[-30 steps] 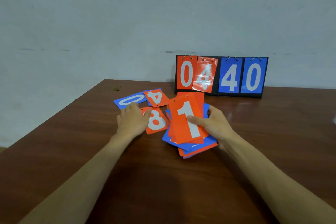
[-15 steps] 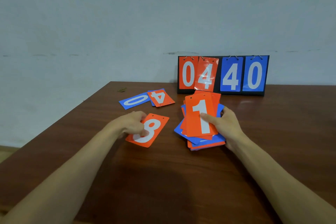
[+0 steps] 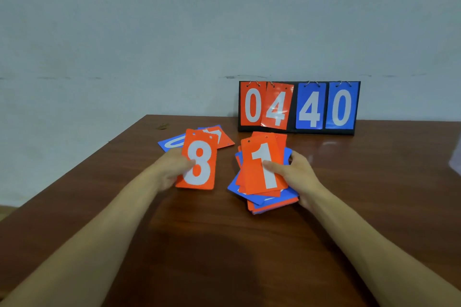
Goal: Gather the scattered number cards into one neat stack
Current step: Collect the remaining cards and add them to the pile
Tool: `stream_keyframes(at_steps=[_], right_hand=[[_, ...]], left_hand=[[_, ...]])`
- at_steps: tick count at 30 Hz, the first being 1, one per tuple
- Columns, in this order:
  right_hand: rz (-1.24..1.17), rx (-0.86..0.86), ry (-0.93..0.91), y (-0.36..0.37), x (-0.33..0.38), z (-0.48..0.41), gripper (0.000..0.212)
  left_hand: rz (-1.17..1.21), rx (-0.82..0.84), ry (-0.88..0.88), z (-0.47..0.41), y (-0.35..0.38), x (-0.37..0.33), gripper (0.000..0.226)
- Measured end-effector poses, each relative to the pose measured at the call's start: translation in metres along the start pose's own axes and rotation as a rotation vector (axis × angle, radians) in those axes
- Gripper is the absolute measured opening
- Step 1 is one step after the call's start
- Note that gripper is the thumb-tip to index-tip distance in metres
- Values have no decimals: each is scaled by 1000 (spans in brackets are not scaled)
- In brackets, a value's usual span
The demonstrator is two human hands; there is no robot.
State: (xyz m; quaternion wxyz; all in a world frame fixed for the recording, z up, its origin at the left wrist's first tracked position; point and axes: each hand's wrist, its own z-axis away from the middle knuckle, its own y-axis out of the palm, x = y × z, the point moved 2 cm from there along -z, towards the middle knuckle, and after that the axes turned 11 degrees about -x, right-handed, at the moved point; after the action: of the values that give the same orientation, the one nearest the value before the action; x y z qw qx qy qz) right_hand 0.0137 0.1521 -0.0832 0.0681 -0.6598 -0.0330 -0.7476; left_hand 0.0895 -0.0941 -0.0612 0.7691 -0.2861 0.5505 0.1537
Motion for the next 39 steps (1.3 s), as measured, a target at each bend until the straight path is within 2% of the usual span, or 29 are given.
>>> stream_keyframes(at_steps=[2,4,8,11,13,16,18,20,21,25,27,29,35,39], right_hand=[[-13,1,-2,7,1,-4,48],[-21,16,-10,17,2,-8,47],[5,81,-36,39,7,-18,46],[79,82,-82,49,9,-31,42],[80,53,-75,47,9,-40,41],[11,-7,-48,37,3,-51,45],[-65,-35,-27,31,-1,-55,45],[-97,-42,-29,28,-4,-58,45],[-93,-40,-30,29,-5,-59,45],[-84,-36,-28,29,-8,-62,45],[-91,-30,-30,28,-8,-61,44],[-108,-28,-35,27,-7,-61,44],[-191,-48,10,24,-4,-56,52],[-169,-40,10,25,1,-49,55]], left_hand=[[174,46,25,-3,-1,-3,33],[236,80,63,-2,6,-6,32],[33,24,187,-14,31,-5,48],[-51,-2,257,-28,41,-6,27],[-69,-89,338,-42,39,-7,17],[-333,-202,529,-65,33,-10,21],[-589,-122,601,-83,37,-9,45],[-795,-45,585,-95,44,-6,60],[-860,-51,603,-100,47,-6,59],[-1021,-199,897,-101,52,-11,38],[-1062,-220,982,-98,52,-11,33],[-986,-281,1008,-94,47,-12,28],[-432,-568,998,-57,2,-35,22],[-140,-539,860,-27,-21,-59,19]])
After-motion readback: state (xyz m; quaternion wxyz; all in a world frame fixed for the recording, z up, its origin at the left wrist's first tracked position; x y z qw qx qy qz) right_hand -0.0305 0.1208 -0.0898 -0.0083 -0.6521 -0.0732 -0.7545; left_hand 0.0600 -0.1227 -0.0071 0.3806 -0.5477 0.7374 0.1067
